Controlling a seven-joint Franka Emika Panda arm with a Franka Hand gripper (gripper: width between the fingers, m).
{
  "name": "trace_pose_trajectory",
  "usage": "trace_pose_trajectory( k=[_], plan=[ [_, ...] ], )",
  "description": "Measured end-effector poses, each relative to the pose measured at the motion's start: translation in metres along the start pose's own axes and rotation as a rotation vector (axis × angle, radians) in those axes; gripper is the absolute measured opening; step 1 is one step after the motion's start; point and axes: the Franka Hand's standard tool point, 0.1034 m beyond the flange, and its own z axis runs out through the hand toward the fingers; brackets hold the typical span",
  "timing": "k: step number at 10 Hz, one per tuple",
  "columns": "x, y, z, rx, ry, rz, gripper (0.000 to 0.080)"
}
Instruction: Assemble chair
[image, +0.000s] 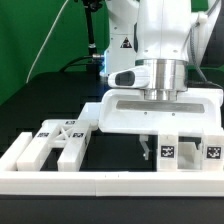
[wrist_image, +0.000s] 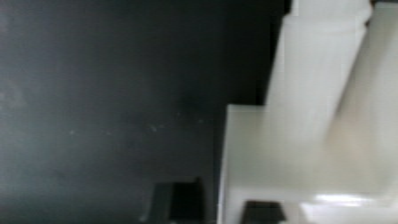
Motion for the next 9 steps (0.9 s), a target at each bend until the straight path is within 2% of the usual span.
trace_pose_trajectory(
  k=[1,9],
  plan=[
    [0.0007,-0.0001,-0.0004,0.0,0.002,0.0,0.0035],
    [0.0015,0.002,-0.0008,-0.001,0.003,0.0,0.0035]
  ],
)
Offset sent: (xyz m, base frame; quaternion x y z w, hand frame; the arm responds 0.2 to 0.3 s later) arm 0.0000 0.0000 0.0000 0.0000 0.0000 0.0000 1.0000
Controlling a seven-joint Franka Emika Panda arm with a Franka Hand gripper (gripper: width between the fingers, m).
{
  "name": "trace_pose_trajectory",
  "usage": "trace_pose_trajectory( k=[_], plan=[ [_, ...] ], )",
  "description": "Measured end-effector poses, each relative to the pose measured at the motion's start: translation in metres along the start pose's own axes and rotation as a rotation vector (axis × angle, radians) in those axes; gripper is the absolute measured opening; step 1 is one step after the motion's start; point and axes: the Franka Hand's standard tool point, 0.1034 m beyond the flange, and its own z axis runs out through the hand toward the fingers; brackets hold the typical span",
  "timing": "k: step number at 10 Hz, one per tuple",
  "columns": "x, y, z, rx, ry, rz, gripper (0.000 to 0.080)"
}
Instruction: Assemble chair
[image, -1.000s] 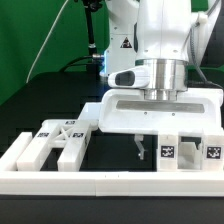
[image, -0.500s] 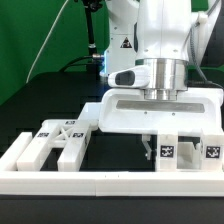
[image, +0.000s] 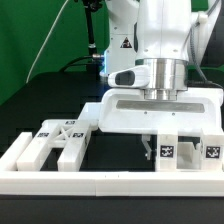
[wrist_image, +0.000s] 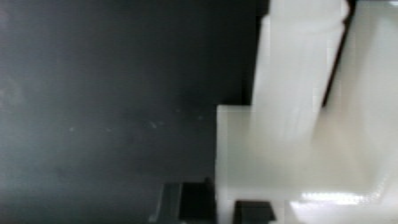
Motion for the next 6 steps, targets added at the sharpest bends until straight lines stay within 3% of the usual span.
trace_pose_trajectory(
  k=[1,2,3,5,6],
  plan=[
    [-0.001,0.02,-0.005,-0.005,-0.018,-0.071,0.0035],
    [-0.007,0.043,-0.012,0.011,-0.086,-0.081,0.0034],
    [-0.009,0.062,-0.029,0.029,-0.136,-0.065,0.0034],
    [-0.023,0.073,-0.054,0.063,-0.357,-0.073,0.0034],
    [-0.012,0.078,-0.07,0.043,-0.465,-0.066,0.0034]
  ],
)
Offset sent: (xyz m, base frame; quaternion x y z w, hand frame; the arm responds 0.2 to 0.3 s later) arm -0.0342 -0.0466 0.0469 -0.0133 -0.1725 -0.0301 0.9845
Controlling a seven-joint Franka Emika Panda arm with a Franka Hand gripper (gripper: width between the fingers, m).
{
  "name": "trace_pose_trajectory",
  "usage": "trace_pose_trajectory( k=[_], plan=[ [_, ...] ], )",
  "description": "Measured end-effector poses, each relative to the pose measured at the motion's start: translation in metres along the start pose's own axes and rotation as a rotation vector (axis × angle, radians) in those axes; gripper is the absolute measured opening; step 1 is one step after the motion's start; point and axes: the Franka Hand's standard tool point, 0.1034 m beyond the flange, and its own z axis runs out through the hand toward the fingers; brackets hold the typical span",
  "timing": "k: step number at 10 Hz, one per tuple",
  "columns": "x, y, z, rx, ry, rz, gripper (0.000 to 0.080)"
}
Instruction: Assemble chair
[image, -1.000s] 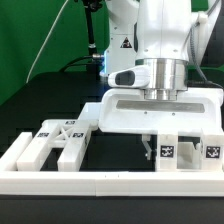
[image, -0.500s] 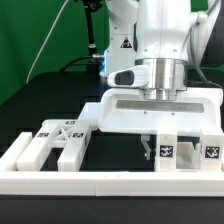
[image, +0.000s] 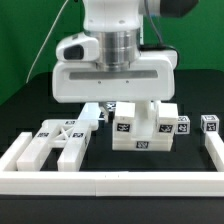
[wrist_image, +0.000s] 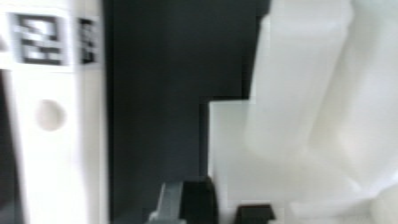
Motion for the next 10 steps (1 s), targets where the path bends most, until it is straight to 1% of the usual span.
trace_pose_trajectory(
  k=[1,2,3,4,5,6,7,8,9,10],
  plan=[
    [0.017,-0.009,-0.017,-0.043,0.019,0.033,0.0034],
    [0.008,-0.014,-0.012,-0.041,-0.048,0.008,0.0034],
    [0.004,-0.011,-0.009,-0.04,-0.116,0.015,0.0034],
    [0.002,-0.011,-0.009,-0.038,-0.199,0.018,0.0034],
    [-0.007,-0.008,-0.01,-0.042,-0.33,0.017,0.0034],
    [-0.012,-0.002,-0.012,-0.037,-0.484,0.034,0.0034],
    [-0.012,0.007,-0.009,-0.035,-0.61,0.054,0.0034],
    [-0.016,0.011,-0.002,-0.033,-0.73,0.063,0.0034],
    [-0.009,0.012,0.007,-0.041,-0.751,0.061,0.0034],
    [-0.017,0.012,0.006,-0.04,-0.82,0.067,0.0034]
  ],
)
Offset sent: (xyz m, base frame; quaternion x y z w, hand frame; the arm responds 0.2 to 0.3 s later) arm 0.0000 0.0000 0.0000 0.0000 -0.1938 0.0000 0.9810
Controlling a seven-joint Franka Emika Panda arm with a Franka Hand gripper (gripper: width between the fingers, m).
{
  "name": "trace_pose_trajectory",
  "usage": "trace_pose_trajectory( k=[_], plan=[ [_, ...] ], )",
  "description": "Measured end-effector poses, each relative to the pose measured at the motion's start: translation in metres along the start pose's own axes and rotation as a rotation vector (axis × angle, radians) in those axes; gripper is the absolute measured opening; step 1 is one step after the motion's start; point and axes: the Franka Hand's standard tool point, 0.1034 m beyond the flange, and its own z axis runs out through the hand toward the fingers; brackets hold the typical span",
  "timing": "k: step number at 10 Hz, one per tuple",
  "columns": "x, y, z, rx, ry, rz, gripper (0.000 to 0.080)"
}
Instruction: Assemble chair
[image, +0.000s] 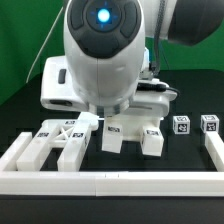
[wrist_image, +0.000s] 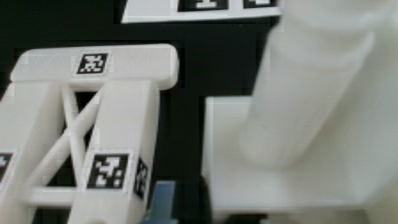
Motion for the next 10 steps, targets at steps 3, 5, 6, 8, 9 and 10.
trace_pose_trajectory(
  k=[3,5,6,8,9,10],
  plan=[
    [0.009,0.002,-0.003,-0.002,0.046,0.002,0.0034],
    [0.01,0.004,0.012,0.016,-0.002,0.046,0.0034],
    [0.011,0.002,0.015,0.015,-0.011,0.056,0.0034],
    [0.016,0.002,0.026,0.013,-0.036,0.058,0.0034],
    [0.018,0.002,0.03,0.012,-0.04,0.057,0.0034],
    [0.02,0.001,0.03,0.009,-0.033,0.055,0.0034]
  ],
)
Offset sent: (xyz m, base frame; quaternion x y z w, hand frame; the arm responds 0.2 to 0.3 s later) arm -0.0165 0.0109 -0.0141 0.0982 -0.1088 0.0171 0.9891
